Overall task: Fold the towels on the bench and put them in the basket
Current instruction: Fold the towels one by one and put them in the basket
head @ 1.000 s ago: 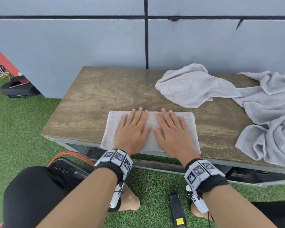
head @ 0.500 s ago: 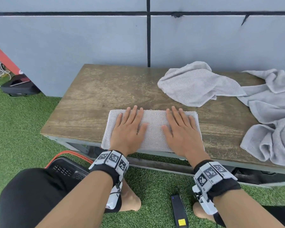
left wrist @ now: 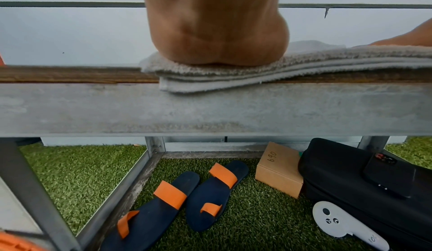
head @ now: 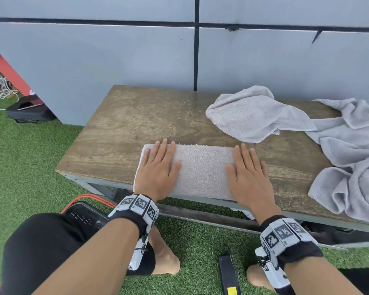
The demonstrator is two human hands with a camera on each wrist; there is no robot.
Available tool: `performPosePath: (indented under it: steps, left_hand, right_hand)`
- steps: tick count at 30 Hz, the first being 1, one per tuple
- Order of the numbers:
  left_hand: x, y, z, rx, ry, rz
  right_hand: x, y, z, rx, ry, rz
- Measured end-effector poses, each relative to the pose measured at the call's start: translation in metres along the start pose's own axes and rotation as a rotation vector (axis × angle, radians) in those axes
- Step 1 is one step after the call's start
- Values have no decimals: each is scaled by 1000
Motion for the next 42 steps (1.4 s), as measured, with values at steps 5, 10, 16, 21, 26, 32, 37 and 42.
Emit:
performPosePath:
  steps: [5, 10, 16, 21, 26, 32, 37, 42]
  left_hand:
    - [-2, 5, 8, -74, 30, -9]
    - [-2, 9, 23, -139, 72, 24]
    - [0, 9, 29, -208, 91, 82]
    - [-1, 8, 28, -211, 82, 114]
    - [-21, 13, 22, -174, 10, -28]
    - [-44, 27, 25, -351, 23, -53]
    - [-39, 33, 30, -424, 152, 202]
    - [-43, 41, 37, -375, 373, 250]
  right_hand:
    - [1, 9, -18, 70, -45, 23]
    - [-1, 18, -27, 123, -40, 57]
    - [-9, 24, -23, 148, -111, -89]
    - [-22, 28, -18, 127, -239, -150]
    - [-66, 26, 5, 24, -419, -178]
    - [-138, -39, 76, -169, -278, -299]
    - [-161, -76, 140, -329, -134, -455]
    - [-63, -81, 147, -393, -80, 32]
Point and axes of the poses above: each hand's wrist, its own y-axis away from the middle knuckle, its own x-axis out of the palm, z = x × y, the point moved 8 cm from there along -y, towards the middle knuckle, and after that the axes turned 9 degrees about z, right-handed, at the moved point
